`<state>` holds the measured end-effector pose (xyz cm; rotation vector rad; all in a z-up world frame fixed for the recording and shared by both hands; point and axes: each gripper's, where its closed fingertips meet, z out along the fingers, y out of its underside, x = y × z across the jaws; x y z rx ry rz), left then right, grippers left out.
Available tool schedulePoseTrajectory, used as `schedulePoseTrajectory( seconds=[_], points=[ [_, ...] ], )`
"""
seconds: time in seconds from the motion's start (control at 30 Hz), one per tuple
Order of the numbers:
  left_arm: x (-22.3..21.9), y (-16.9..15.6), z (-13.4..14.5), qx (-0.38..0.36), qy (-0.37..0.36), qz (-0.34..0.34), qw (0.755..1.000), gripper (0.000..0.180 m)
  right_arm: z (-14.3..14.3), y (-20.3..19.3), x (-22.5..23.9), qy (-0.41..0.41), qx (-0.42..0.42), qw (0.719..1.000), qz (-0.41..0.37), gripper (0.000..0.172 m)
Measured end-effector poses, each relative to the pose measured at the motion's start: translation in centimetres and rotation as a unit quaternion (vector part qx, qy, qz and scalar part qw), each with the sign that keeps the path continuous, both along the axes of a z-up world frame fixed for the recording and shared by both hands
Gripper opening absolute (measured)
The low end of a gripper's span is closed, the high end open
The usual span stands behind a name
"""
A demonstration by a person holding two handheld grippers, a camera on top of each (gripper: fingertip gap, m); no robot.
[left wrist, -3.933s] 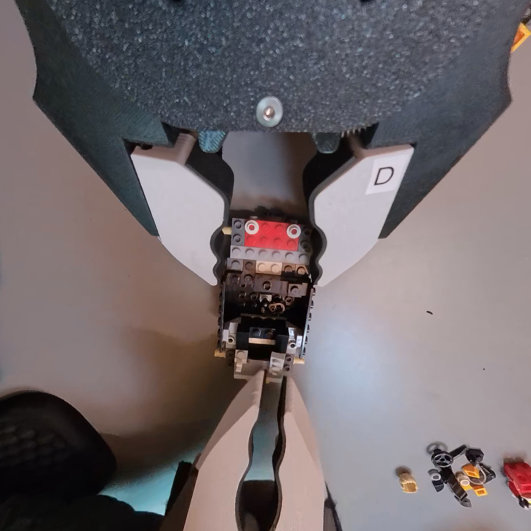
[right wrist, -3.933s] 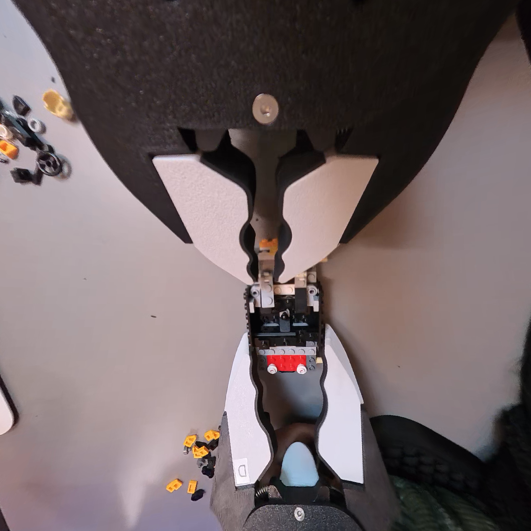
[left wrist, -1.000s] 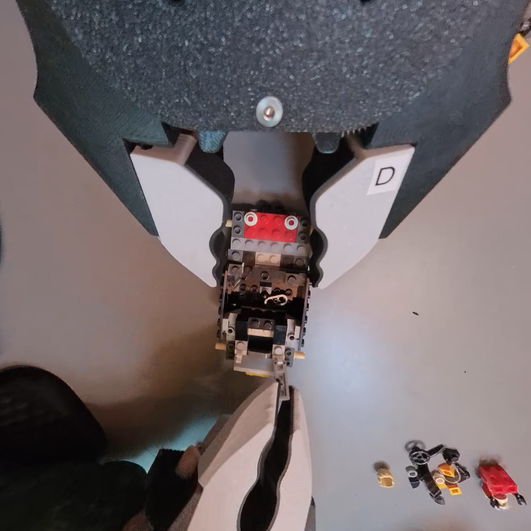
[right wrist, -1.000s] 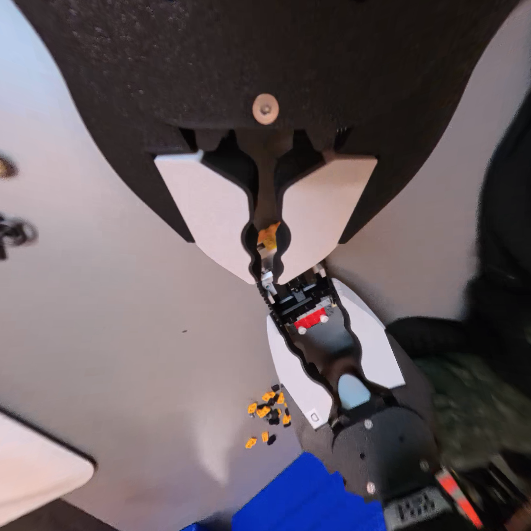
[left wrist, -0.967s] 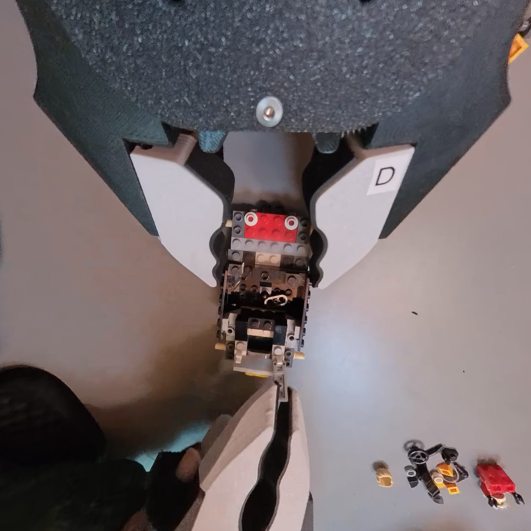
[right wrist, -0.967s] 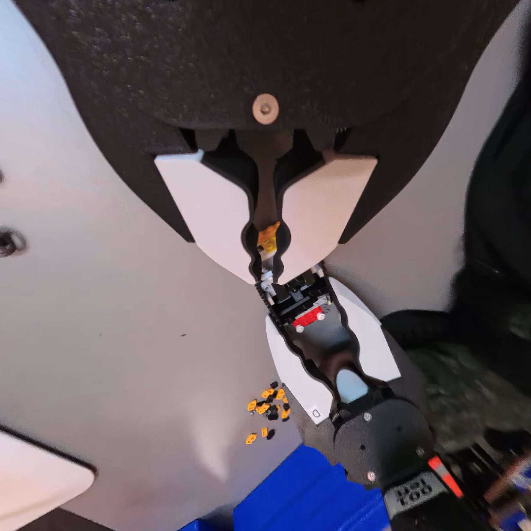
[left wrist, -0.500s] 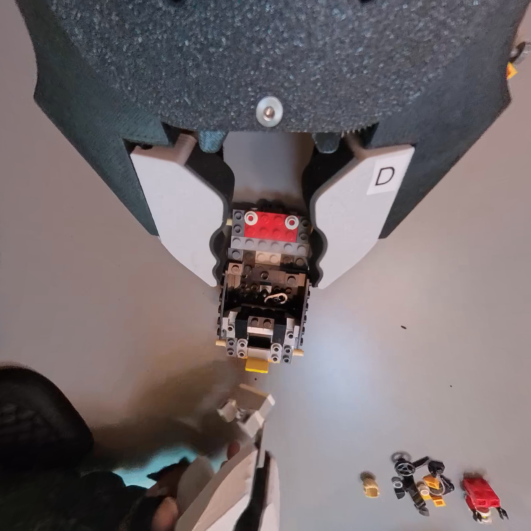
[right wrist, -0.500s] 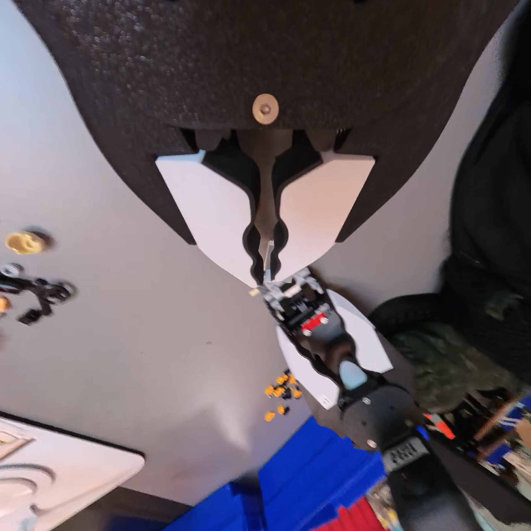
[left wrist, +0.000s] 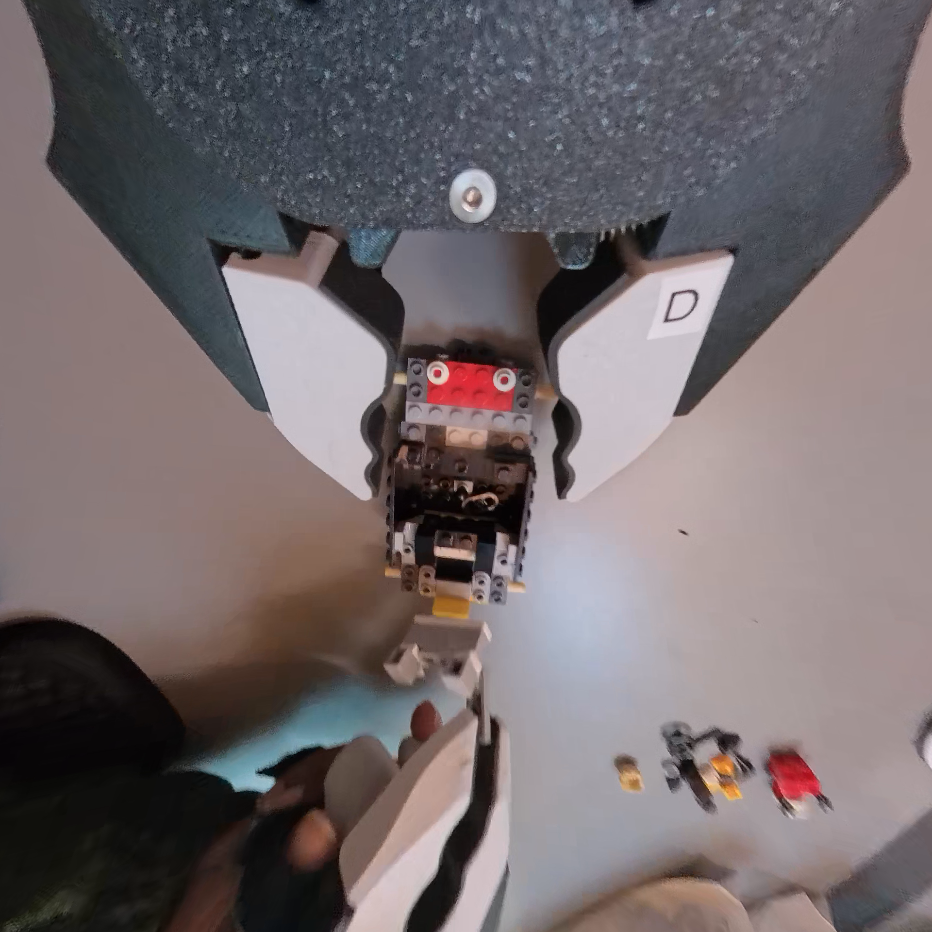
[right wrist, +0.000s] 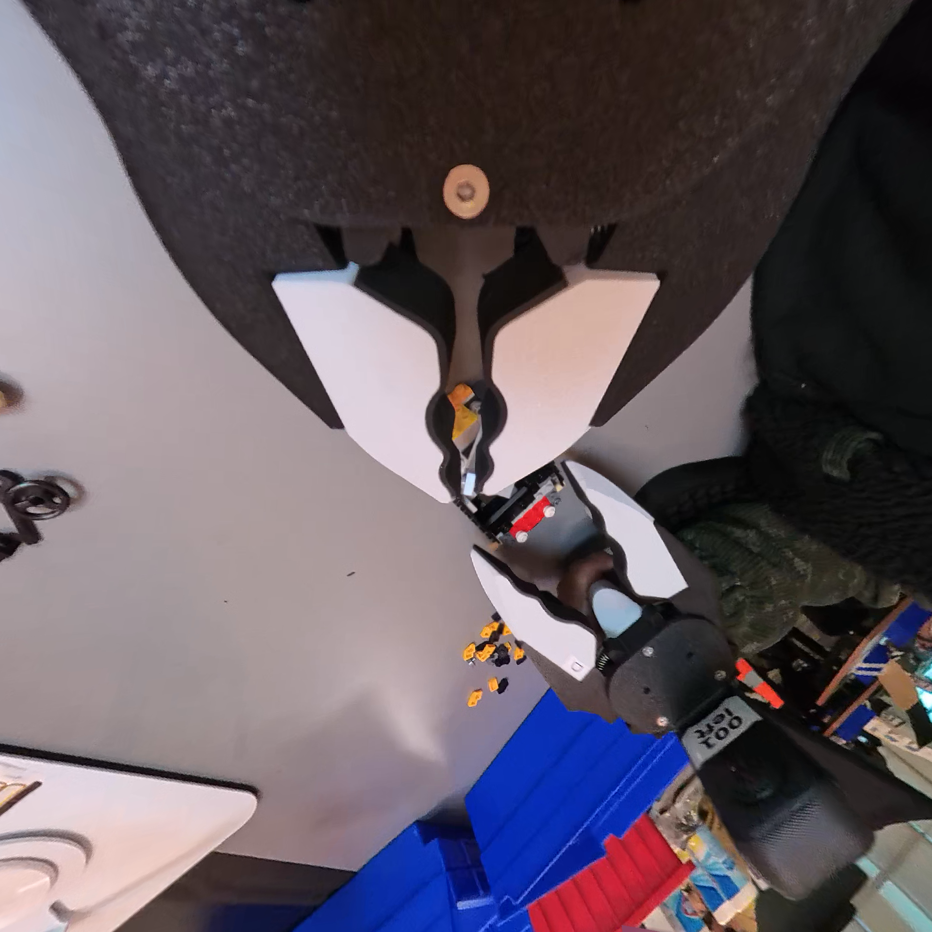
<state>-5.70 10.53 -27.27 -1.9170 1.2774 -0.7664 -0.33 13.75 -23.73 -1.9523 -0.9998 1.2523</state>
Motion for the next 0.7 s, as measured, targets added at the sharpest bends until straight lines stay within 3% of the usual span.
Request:
schedulePoseTrajectory(
  seconds=[0.17,0.27,0.4,0.47,0.53,0.7],
  points=[
    [1.3,1.3,3.3,0.019,-0.078,0.034,0.996,0.04,-0.1,0.3,-1.1,-0.01,-0.033,0.999,-0.037,0.006],
    [2.7,1.6,4.3,0.014,-0.095,0.034,0.995,0.043,0.0,0.6,-1.4,-0.006,-0.043,0.997,-0.056,0.005],
    [3.6,2.0,3.4,0.004,-0.056,0.063,0.996,0.049,0.9,0.6,-1.4,0.007,-0.03,0.997,-0.071,0.006],
    [3.8,2.0,3.7,-0.029,-0.075,0.076,0.994,0.048,1.5,0.7,-1.3,0.011,0.003,0.997,-0.074,0.005],
    [3.7,1.7,5.0,-0.085,-0.139,0.074,0.984,0.045,2.7,0.7,-1.2,0.028,0.045,0.996,-0.074,0.006],
    [4.2,0.8,6.9,-0.229,-0.263,0.044,0.936,0.041,5.5,0.0,-1.4,0.058,0.173,0.981,-0.062,0.006]
  ],
)
